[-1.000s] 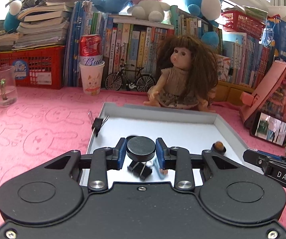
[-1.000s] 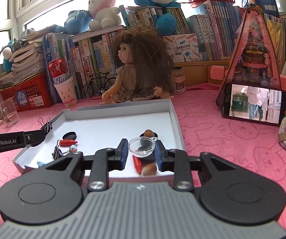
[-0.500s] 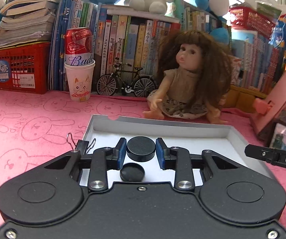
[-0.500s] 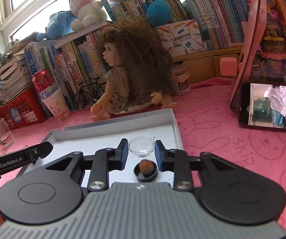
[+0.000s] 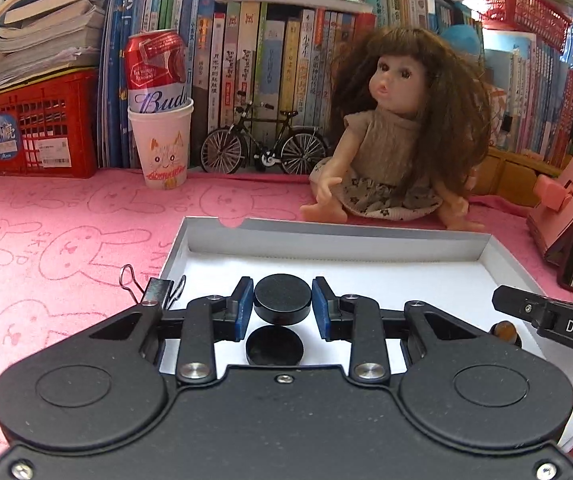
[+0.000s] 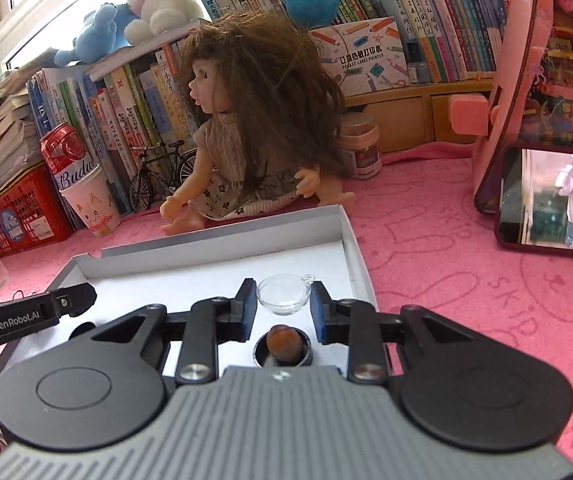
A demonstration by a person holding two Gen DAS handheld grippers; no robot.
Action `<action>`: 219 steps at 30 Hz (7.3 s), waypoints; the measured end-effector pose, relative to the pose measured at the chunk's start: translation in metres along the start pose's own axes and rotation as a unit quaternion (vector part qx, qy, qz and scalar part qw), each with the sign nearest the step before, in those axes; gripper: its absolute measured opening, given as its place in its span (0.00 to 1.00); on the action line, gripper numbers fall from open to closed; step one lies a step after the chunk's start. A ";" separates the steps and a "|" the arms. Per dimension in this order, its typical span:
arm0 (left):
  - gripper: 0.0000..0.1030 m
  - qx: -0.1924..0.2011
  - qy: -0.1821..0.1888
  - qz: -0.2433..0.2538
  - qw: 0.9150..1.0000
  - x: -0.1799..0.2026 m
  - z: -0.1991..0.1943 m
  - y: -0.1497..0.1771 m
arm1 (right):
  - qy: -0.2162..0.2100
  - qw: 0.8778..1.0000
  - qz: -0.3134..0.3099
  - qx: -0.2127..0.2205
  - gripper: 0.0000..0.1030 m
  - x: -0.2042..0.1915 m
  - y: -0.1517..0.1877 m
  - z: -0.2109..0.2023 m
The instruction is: Organize rigid objects
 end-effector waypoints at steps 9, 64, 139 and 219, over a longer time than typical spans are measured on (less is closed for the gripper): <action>0.29 -0.020 0.000 -0.006 1.000 -0.001 0.006 -0.001 | 0.025 0.999 -0.012 -0.017 0.33 -0.003 -0.001 0.005; 0.85 0.016 0.003 0.039 0.999 0.009 -0.068 0.031 | 0.061 0.996 -0.052 0.038 1.00 -0.017 0.013 -0.062; 1.00 -0.050 -0.037 0.032 0.998 0.001 -0.095 0.127 | 0.085 0.989 -0.097 -0.078 1.00 -0.017 0.096 -0.078; 1.00 -0.049 -0.038 0.033 0.998 0.001 -0.096 0.128 | 0.085 0.989 -0.097 -0.078 1.00 -0.017 0.095 -0.078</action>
Point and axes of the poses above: each gripper's, at about its wrist camera, not at the fingertips, and z roughly the way its jaws point, x to its right, y to its underside, the point moved 4 cm from there along z, roughly the way its jaws point, and after that the axes turned 10 degrees about -x, right-handed, at the moved point
